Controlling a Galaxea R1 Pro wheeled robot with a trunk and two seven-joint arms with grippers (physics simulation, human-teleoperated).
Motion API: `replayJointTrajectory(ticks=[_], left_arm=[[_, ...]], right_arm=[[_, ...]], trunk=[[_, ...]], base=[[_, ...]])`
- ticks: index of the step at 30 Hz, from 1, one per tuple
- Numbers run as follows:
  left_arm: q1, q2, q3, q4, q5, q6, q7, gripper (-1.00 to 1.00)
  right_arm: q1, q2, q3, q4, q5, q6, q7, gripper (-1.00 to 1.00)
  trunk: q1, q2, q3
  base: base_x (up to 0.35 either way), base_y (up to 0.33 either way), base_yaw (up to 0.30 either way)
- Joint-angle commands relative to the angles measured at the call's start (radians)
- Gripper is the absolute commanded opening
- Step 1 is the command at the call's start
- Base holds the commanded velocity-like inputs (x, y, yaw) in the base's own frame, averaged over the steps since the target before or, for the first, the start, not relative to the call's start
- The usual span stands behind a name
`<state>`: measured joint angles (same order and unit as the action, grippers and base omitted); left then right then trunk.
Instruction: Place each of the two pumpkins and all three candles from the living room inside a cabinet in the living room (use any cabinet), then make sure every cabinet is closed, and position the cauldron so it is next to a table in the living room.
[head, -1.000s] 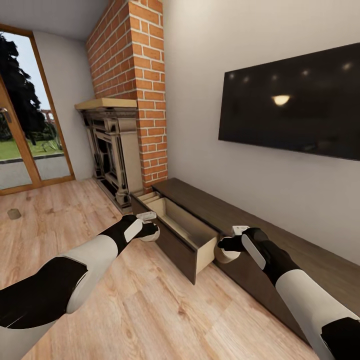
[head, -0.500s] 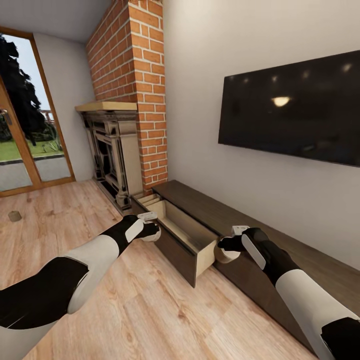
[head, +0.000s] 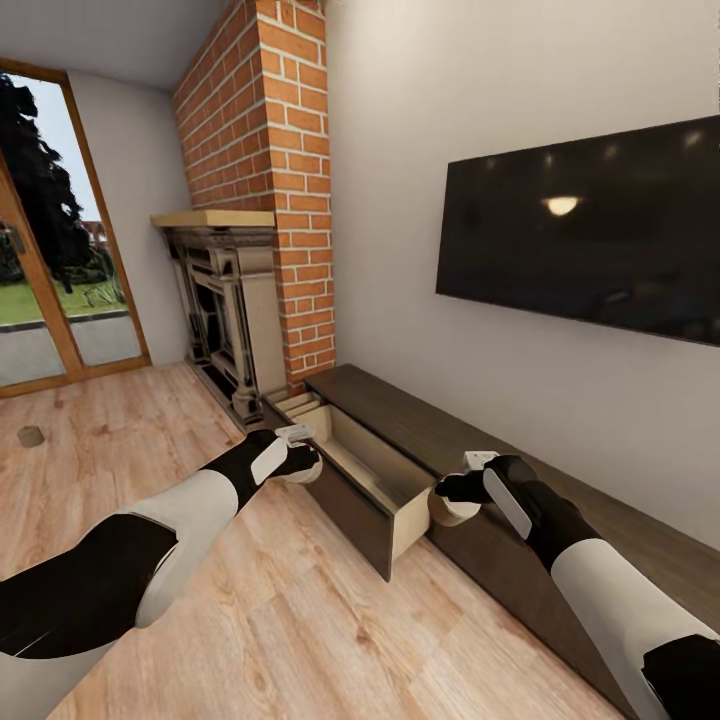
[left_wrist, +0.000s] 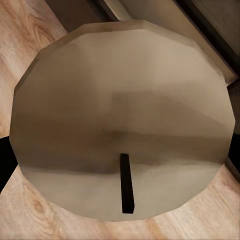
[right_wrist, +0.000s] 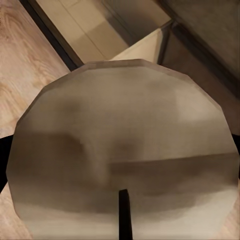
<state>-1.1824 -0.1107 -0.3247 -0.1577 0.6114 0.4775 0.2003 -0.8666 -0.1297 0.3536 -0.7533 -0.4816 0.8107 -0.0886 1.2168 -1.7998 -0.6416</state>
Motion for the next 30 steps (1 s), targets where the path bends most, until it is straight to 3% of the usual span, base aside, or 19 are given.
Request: replayJointTrajectory(ticks=[1, 18, 30], left_arm=[[0.0, 0.0, -0.007, -0.002, 0.01, 0.005, 0.007, -1.0], [0.0, 0.0, -0.007, -0.002, 0.011, 0.003, 0.007, -1.0], [0.0, 0.0, -0.007, -0.002, 0.01, 0.003, 0.007, -1.0]], right_arm=[[-0.001, -0.001, 0.005, -0.001, -0.011, 0.002, -0.01, -1.0], [-0.001, -0.001, 0.007, 0.0, -0.009, 0.002, -0.01, -1.0], [-0.001, -0.001, 0.007, -0.001, -0.01, 0.003, -0.01, -1.0]], trunk=[[-0.004, 0.007, 0.003], [-0.069, 0.126, 0.082], [-0.069, 0.126, 0.088]], base=[[0.0, 0.0, 0.0], [0.0, 0.0, 0.0], [0.171, 0.127, 0.0]])
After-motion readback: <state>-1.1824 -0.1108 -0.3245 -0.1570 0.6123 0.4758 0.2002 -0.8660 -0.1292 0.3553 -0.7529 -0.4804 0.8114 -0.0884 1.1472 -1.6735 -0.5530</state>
